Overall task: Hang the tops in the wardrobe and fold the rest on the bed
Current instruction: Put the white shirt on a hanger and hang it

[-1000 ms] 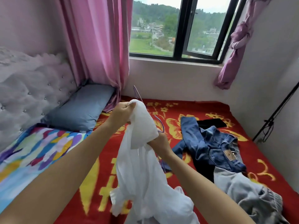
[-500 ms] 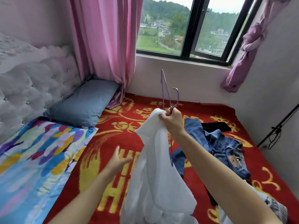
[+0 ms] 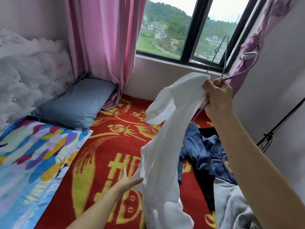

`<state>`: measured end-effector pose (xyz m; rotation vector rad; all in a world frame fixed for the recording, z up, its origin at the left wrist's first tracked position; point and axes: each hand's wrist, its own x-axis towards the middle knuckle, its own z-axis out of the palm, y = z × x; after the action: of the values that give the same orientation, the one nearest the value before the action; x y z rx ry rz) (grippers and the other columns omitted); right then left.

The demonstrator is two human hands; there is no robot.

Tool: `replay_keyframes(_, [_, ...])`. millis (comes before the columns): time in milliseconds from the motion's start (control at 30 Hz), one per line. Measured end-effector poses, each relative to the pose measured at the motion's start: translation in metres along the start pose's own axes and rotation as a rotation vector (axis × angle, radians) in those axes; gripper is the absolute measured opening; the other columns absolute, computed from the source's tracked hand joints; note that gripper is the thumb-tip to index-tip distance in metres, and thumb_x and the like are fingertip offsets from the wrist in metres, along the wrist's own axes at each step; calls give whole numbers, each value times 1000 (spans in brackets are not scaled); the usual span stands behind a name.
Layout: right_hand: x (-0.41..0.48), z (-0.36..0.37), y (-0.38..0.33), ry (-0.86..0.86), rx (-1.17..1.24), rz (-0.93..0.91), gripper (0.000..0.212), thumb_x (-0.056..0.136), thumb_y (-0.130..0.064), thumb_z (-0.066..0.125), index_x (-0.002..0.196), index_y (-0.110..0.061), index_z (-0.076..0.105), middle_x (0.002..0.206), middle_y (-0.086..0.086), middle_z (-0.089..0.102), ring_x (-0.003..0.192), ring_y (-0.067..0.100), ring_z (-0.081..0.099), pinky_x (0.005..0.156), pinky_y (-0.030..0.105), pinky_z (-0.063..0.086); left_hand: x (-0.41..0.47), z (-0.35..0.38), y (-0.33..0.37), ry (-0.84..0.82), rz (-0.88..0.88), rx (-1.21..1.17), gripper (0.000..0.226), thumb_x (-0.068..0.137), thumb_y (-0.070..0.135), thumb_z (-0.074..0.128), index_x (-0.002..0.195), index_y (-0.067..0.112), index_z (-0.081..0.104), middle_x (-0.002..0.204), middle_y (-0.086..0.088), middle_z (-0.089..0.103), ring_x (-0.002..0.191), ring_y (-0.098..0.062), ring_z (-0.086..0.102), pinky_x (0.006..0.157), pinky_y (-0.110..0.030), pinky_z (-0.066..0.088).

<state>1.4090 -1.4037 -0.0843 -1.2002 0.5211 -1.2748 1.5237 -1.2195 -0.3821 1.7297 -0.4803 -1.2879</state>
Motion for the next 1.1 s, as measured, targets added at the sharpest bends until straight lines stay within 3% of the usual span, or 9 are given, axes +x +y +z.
replay_keyframes(200, [1, -25, -7, 84, 28, 22, 42, 85, 7, 54, 62, -17, 29, 36, -10, 37, 34, 6, 32, 42, 20, 30, 26, 36, -9, -183, 64, -147, 116, 55, 60, 81, 147, 39, 13, 149, 7, 34, 134, -17, 37, 112, -39, 27])
replay_keyframes(333, [-1, -28, -8, 74, 18, 20, 42, 86, 7, 54, 62, -17, 29, 38, -10, 38, 35, 7, 31, 42, 22, 29, 40, 65, -3, -89, 93, -133, 90, 76, 41, 75, 147, 22, 23, 129, 3, 49, 113, -12, 51, 86, -20, 42])
replay_keyframes(467, [4, -36, -16, 75, 60, 29, 41, 85, 4, 59, 61, -17, 33, 41, -8, 43, 40, 7, 36, 47, 23, 33, 61, 69, -1, 235, 15, -50, 118, 59, 64, 69, 150, 16, 12, 149, -10, 33, 135, -29, 32, 107, -42, 33])
replay_keyframes(633, [17, -63, -34, 78, 97, 28, 49, 83, 4, 59, 42, -20, 47, 48, -2, 51, 49, 14, 45, 53, 23, 40, 81, 75, -29, 63, -96, -96, 104, 76, 30, 78, 151, 16, 7, 149, -6, 31, 137, -30, 30, 109, -43, 31])
replay_keyframes(800, [22, -101, -36, 217, 50, 32, 37, 84, 3, 56, 52, -16, 48, 55, 0, 54, 55, 17, 51, 55, 23, 46, 76, 99, -19, -128, -113, -154, 41, 84, 8, 68, 123, -1, 58, 112, -18, 64, 85, -18, 64, 63, -11, 46])
replay_keyframes(833, [21, -106, -36, 239, 20, 39, 31, 84, 2, 55, 59, -14, 47, 59, 2, 55, 57, 18, 54, 56, 23, 48, 74, 106, -16, -122, -101, -155, 45, 83, 9, 69, 126, 1, 55, 113, -16, 63, 85, -17, 63, 59, -10, 45])
replay_keyframes(967, [20, -119, -39, 205, -28, 39, 25, 80, -1, 63, 65, -12, 45, 67, 5, 55, 63, 20, 57, 59, 26, 50, 76, 121, -12, -13, -89, -139, 107, 67, 32, 82, 149, 15, 15, 150, -9, 29, 134, -28, 34, 105, -39, 34])
replay_keyframes(1033, [19, -119, -48, 96, -24, 53, 33, 59, -5, 78, 70, -12, 48, 79, 9, 53, 73, 25, 56, 65, 29, 51, 72, 123, -8, -2, -144, -81, 119, 71, 38, 80, 149, 22, -9, 156, -9, 12, 141, -30, 19, 109, -46, 26])
replay_keyframes(1100, [21, -122, -57, 56, -18, 64, 52, 38, -10, 87, 75, -11, 50, 86, 11, 52, 83, 28, 53, 72, 33, 50, 71, 124, -1, -92, -179, -159, 117, 70, 44, 79, 150, 24, -4, 153, -10, 23, 138, -30, 28, 105, -49, 31])
